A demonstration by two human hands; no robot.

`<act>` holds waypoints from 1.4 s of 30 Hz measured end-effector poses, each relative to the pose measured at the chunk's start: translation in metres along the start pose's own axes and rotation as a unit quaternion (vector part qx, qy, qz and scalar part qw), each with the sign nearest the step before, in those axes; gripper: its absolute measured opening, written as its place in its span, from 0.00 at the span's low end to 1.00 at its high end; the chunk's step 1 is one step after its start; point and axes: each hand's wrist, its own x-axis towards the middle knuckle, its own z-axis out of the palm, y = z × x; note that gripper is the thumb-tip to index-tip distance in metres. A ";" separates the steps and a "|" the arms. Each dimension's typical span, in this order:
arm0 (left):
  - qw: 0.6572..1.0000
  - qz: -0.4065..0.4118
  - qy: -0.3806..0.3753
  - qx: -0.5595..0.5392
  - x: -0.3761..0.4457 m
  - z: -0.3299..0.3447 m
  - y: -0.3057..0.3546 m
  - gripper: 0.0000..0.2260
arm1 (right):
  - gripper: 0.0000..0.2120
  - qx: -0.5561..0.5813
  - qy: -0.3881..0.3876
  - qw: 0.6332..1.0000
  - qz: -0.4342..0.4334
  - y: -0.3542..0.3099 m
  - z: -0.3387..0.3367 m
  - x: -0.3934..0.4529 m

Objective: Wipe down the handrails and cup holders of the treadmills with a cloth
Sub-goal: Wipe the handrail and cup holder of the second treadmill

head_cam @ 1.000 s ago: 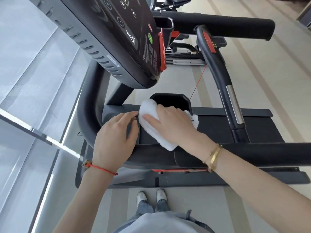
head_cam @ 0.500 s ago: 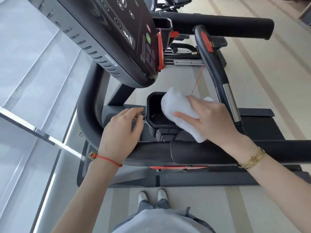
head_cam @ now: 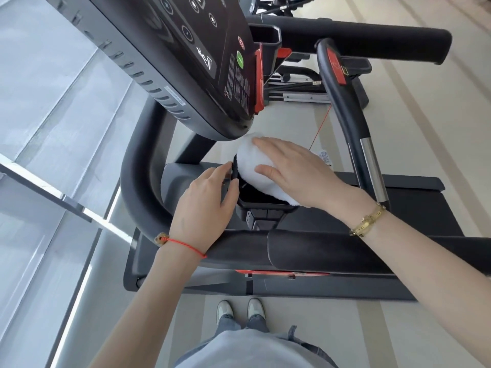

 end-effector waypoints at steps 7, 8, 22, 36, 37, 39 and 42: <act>1.000 0.001 0.001 -0.007 0.000 0.001 0.000 0.18 | 0.29 -0.036 -0.040 0.998 -0.010 0.010 0.005 0.035; 1.000 0.003 0.001 -0.007 0.000 0.001 0.000 0.18 | 0.27 -0.025 -0.046 0.999 -0.010 0.013 0.004 0.041; 1.000 0.005 -0.001 -0.020 0.000 0.002 -0.003 0.18 | 0.21 0.044 -0.034 0.997 0.057 0.023 0.008 0.041; 1.000 0.014 0.004 -0.023 0.001 0.003 -0.005 0.18 | 0.19 0.208 -0.006 0.969 0.135 0.032 0.014 0.022; 1.000 0.015 0.004 -0.021 0.001 0.003 -0.005 0.18 | 0.19 0.212 -0.006 0.967 0.139 0.031 0.013 0.023; 1.000 0.015 0.002 -0.021 0.000 0.003 -0.005 0.19 | 0.22 0.223 0.016 0.960 0.169 0.030 0.015 0.016; 1.000 0.014 0.004 -0.019 0.000 0.003 -0.005 0.19 | 0.28 0.263 0.034 0.938 0.224 0.025 0.024 -0.006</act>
